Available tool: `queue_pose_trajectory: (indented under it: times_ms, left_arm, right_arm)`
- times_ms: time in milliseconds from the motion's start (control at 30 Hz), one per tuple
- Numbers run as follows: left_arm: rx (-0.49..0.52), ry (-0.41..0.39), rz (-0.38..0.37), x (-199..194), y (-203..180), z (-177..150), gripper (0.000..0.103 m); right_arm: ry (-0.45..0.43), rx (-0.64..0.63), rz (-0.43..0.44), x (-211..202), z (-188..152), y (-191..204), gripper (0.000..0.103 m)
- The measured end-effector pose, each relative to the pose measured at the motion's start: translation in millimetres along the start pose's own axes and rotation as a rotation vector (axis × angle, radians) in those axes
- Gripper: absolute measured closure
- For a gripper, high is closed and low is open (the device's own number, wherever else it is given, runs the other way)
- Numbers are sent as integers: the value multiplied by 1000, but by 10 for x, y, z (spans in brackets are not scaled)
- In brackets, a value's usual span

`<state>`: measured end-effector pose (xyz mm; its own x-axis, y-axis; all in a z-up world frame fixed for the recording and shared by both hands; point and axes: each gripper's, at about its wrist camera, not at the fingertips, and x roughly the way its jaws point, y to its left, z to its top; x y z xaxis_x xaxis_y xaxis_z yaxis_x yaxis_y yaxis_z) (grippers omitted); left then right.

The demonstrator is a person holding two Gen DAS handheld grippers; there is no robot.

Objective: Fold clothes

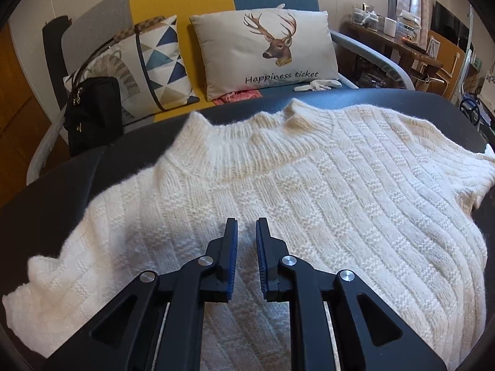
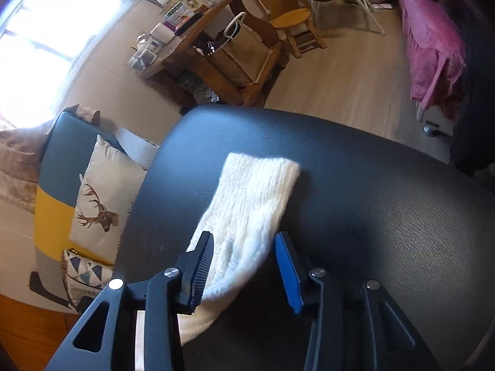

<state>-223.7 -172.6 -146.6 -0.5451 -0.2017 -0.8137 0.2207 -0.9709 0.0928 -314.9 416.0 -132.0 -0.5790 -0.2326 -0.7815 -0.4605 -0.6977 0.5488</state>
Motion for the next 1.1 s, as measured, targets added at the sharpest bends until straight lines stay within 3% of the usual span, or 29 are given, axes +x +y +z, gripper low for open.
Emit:
queue_pose_trajectory:
  times_ms: [133,167,200,333,633,767,900,967,1100]
  left_arm:
    - [-1,15,-8,47,-9,-26,89]
    - [-3,17,-11,51,-6,-28,88]
    - [-4,19,-13,53,-4,-29,87]
    - [2,18,-11,61,-6,-40,85]
    - [18,20,4,81,-35,-46,84]
    - [19,23,5,87,-40,-41,84]
    - [20,25,7,89,-42,-40,83]
    - [21,26,8,90,-43,-39,83]
    - [23,27,9,92,-45,-38,83]
  right_arm:
    - [25,-68,-83,132,1,117,81]
    - [25,-88,-95,149,-10,143,94]
    - [24,-111,-108,161,-26,168,96]
    - [-25,-202,-127,39,-90,300,97]
    - [-236,-373,-50,-1057,-375,721,97]
    - [-281,-415,-56,-1177,-328,1032,97]
    - [-263,-277,-73,-1056,-56,1199,91]
    - [-312,-208,-41,-1092,86,1210,80]
    - [-321,-254,16,-1143,215,1315,79]
